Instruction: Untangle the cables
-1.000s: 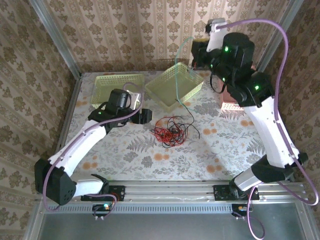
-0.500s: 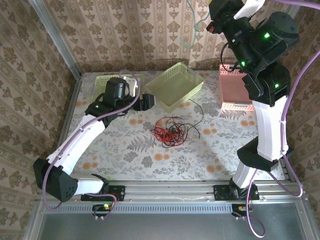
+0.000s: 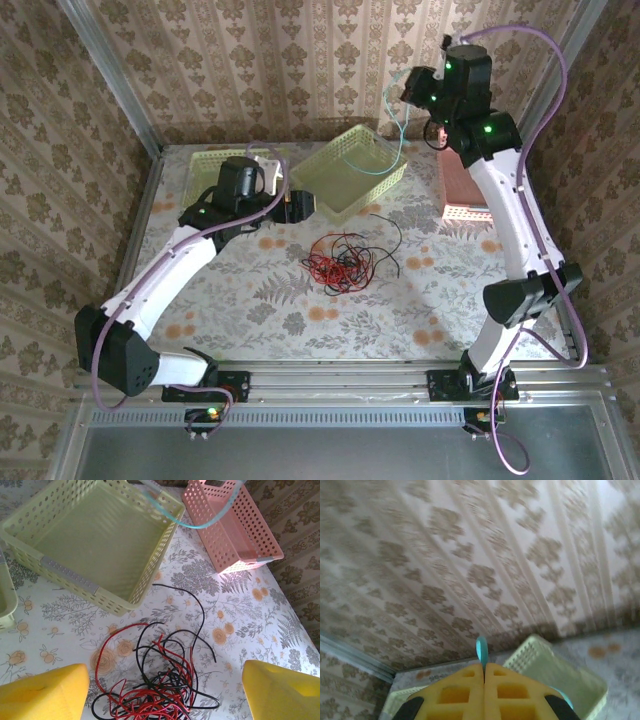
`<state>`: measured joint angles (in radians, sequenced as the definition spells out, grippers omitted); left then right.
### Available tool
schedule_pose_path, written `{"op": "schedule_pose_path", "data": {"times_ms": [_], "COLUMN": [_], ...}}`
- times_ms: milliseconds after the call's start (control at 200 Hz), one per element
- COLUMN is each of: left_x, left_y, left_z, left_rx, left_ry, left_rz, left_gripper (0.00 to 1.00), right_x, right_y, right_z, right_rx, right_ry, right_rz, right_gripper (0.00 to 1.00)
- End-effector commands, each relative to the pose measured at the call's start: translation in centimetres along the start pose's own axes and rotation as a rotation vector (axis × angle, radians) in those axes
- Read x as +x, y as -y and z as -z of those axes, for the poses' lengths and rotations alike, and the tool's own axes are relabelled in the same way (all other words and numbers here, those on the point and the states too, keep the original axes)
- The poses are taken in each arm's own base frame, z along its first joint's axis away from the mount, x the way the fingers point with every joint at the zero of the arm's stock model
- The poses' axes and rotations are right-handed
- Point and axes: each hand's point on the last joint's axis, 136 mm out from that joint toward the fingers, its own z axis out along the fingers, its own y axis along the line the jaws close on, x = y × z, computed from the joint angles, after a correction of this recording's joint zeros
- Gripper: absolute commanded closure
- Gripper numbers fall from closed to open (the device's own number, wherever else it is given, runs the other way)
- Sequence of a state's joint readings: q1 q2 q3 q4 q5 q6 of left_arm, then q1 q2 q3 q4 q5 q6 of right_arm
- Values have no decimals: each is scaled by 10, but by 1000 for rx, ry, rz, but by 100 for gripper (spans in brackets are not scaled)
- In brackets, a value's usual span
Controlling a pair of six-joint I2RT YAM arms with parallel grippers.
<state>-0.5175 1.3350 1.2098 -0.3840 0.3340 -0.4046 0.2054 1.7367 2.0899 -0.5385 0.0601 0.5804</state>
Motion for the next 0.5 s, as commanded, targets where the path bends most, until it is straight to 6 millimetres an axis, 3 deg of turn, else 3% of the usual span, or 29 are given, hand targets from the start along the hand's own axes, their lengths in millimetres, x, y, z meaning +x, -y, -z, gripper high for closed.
{"op": "schedule_pose_path", "data": {"times_ms": [0, 100, 495], "left_x": [0, 2, 8], "left_y": [1, -1, -4], "left_z": [-2, -1, -4], "left_rx": [34, 29, 34], "left_ry": [2, 2, -17], "left_rz": [19, 17, 20], "left_gripper": [19, 19, 19], "right_x": [-38, -44, -102], "right_y": [11, 32, 104], "right_z": [21, 19, 44], "right_rx": [-56, -6, 157], "right_ry": [111, 140, 264], "right_rz": [-229, -247, -233], "right_gripper": [100, 100, 100]}}
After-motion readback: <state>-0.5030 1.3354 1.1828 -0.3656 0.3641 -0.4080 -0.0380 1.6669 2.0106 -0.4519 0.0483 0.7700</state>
